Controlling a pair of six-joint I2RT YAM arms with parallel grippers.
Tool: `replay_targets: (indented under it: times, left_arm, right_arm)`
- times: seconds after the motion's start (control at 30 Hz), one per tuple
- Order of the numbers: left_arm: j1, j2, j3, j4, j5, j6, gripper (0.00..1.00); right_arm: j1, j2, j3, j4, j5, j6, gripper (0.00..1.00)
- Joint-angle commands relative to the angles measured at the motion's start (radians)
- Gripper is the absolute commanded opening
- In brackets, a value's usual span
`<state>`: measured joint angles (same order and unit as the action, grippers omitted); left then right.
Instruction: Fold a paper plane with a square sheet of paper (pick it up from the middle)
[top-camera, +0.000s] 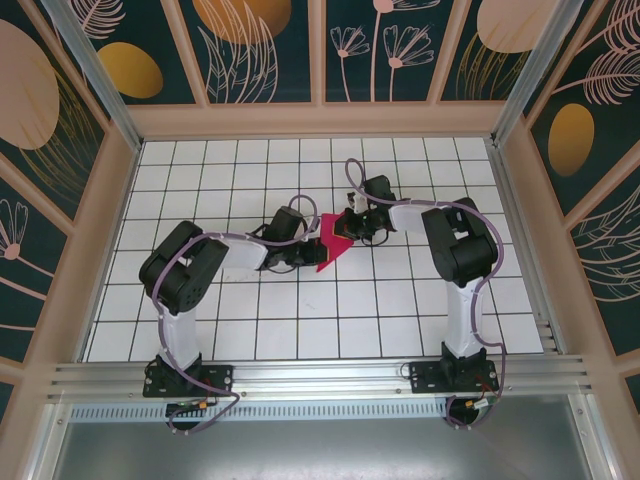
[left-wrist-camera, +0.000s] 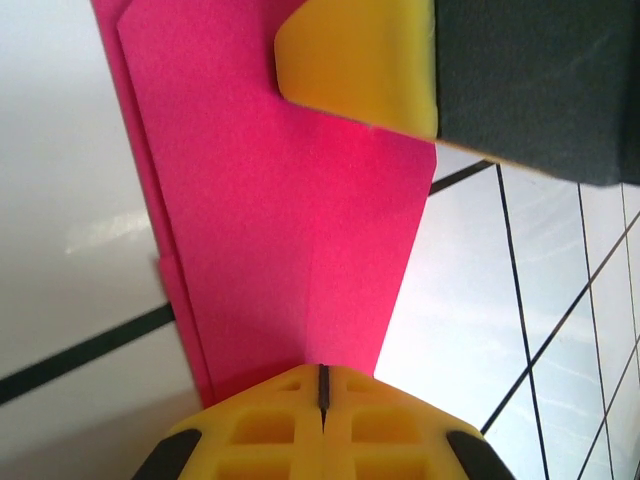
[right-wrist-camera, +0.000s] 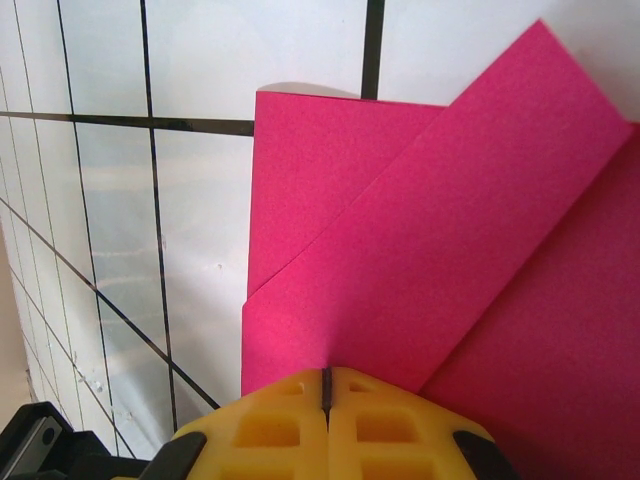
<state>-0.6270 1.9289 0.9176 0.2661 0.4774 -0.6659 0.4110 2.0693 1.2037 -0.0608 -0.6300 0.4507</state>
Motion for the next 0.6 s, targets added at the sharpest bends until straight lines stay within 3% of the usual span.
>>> replay_targets:
  times: [0.0, 0.57]
  left_arm:
    - [-0.026, -0.022, -0.044, -0.084, 0.029, -0.020, 0.06]
    - [-0.043, -0.056, -0.094, -0.144, 0.010, 0.006, 0.01]
  right_arm:
    - [-0.014, 0.080, -0.013, -0.068, 0.128, -0.020, 0.02]
    - [-0.015, 0.092, -0.011, -0.077, 0.130, -0.023, 0.02]
